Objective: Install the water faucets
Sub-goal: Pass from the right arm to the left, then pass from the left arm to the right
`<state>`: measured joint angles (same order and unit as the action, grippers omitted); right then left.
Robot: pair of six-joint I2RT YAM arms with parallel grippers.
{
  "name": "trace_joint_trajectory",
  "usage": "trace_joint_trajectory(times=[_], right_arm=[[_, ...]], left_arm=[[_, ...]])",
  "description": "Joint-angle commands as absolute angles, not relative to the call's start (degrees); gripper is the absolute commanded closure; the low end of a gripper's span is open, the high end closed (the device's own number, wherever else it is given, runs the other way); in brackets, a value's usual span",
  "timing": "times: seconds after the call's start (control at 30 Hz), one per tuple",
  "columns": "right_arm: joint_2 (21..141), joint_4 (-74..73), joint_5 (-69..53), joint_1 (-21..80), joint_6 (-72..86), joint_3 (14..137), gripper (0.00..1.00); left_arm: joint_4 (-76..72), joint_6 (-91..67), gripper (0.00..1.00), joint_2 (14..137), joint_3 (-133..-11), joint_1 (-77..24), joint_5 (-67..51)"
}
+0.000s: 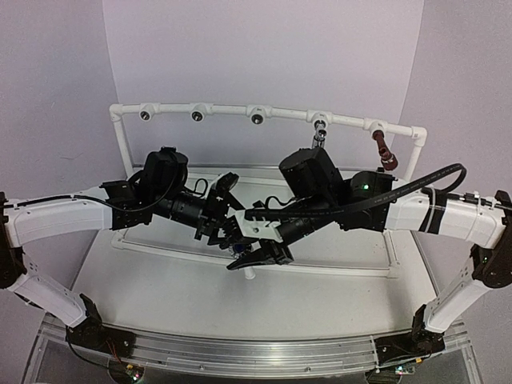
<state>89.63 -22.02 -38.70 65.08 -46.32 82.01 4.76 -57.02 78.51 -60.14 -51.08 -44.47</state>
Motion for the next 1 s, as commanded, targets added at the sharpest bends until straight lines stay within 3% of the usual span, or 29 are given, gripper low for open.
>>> trace_joint_trajectory(times=[0.0, 0.13, 0.17, 0.27, 0.33, 0.37, 0.6, 0.73, 0.8, 0.97], right_arm=[[87.33, -16.26, -35.57, 65.26, -44.77, 81.32, 1.0], [87.54, -14.52, -31.28, 65.48, -41.84, 80.83, 1.0], [87.54, -13.96, -28.92, 65.54, -39.32, 80.59, 0.96], [86.63, -12.54, -23.57, 65.71, -33.49, 78.82, 0.54], [85.33, -10.46, -19.87, 66.15, -28.59, 76.82, 0.16], [84.53, -9.78, -18.48, 66.34, -26.1, 75.67, 0.03], [82.5, -8.34, -10.25, 66.45, 2.55, 73.86, 0.02], [80.28, -1.47, -13.39, 66.45, 10.82, 72.08, 0.02], [78.8, 4.37, -9.24, 66.45, 13.32, 69.57, 0.02], [83.2, 6.17, -7.16, 66.49, 11.48, 72.32, 0.04]], left_arm=[[1.36, -56.45, 0.42, 78.52, -62.04, -51.99, -45.96], [1.32, -55.81, 0.74, 78.38, -62.98, -51.94, -45.5], [1.32, -55.29, 0.82, 77.88, -63.14, -51.96, -44.65], [1.41, -53.75, 0.99, 75.45, -62.96, -51.15, -40.98], [1.33, -52.18, 1.0, 73.12, -62.3, -49.77, -36.96], [1.33, -51.17, 1.0, 71.67, -61.86, -49.09, -34.45], [1.01, -56.27, 1.0, 60.45, -58.07, -45.79, -13.35], [1.07, -63.64, 1.0, 59.72, -58.65, -45.21, -10.88], [1.06, -67.07, 1.0, 59.47, -58.66, -45.19, -10.08], [-0.01, -72.8, 1.0, 59.94, -58.91, -45.1, -10.75]])
